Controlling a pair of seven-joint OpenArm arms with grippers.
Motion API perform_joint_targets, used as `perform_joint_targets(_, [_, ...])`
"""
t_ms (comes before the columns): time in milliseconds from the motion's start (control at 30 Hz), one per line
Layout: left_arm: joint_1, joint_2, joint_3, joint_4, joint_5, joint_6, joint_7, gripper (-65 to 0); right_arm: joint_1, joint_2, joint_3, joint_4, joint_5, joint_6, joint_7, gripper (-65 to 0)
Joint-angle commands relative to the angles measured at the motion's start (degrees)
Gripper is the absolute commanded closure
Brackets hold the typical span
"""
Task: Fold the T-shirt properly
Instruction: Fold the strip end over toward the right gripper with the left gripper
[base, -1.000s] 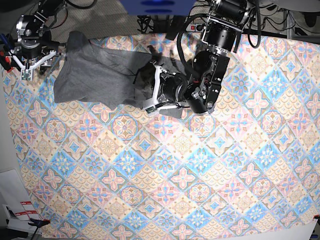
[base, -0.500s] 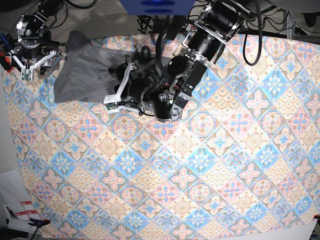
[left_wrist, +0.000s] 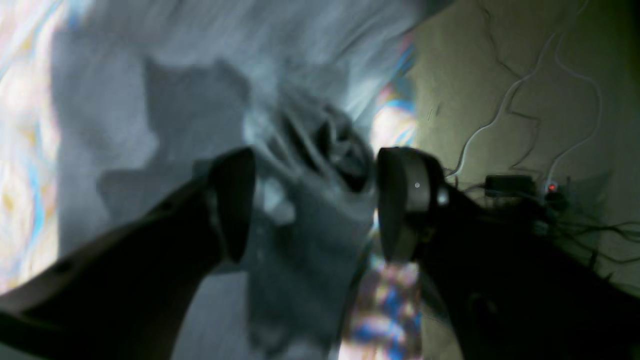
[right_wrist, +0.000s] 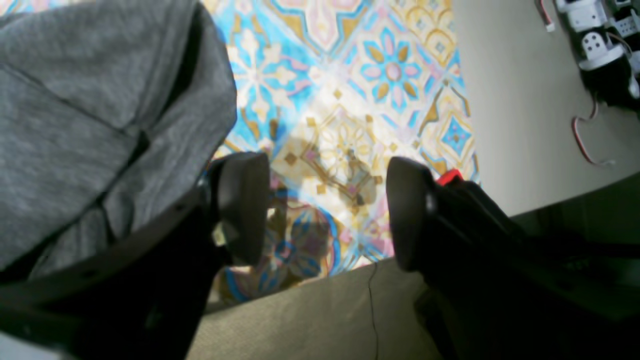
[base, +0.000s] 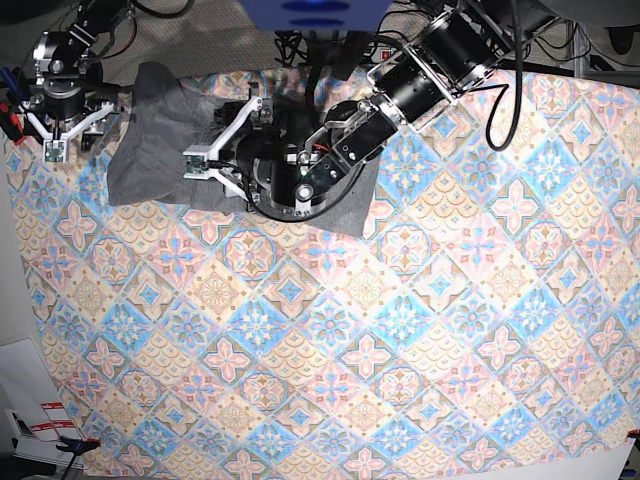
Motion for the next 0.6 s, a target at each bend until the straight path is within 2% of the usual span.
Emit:
perform_joint_targets(0, [-1.0,0.9,-0.1,0.8,-0.6,-0.1,-2.4,-37.9,-0.1,0.6,0.1,1.1,0.4,-0.4,1.2,-36.8])
perform_joint_targets(133, [0.0,0.0,-0.4,0.8,-0.9,-0.1,-8.3,-37.9,-0.1,0.6,0.2,1.1,0.4,-0.4,1.2,-36.8])
perform_joint_targets(233, [0.0,-0.6,-1.4,1.2,-1.1,-0.1,-10.4,-37.8,-0.1,0.6,0.5,1.1,0.4,-0.4,1.2,-36.8])
perform_joint_targets(300, [0.2,-1.1,-4.8,2.8,-1.1,-0.1,-10.4,-37.0,-0.1,0.6,0.6,1.1,0.4,-0.4,1.2,-36.8])
perform_joint_targets(367, [1.9,-1.5,-9.8,5.3,-1.1,-0.1,-9.9,-33.5,-0.1,0.6,0.6,1.2,0.4,-0.4,1.2,-36.9])
perform_joint_targets(433, [4.5,-3.1,-18.4,9.1,-1.0,-0.1,-6.3,-28.0,-0.1,0.6,0.4,1.2,0.4,-0.4,1.2,-36.8])
perform_joint_targets(500, [6.6,-3.3,-26.1,12.9,-0.9,-0.1,-0.5,-23.6,-0.1,0.6,0.2,1.5,0.4,-0.4,1.2,-36.8])
perform_joint_targets(567, [9.1,-4.1,-34.0,16.2,-0.6,-0.1,4.8,-21.3,-0.1,0.6,0.1,1.5,0.6,1.8,1.2,-36.8])
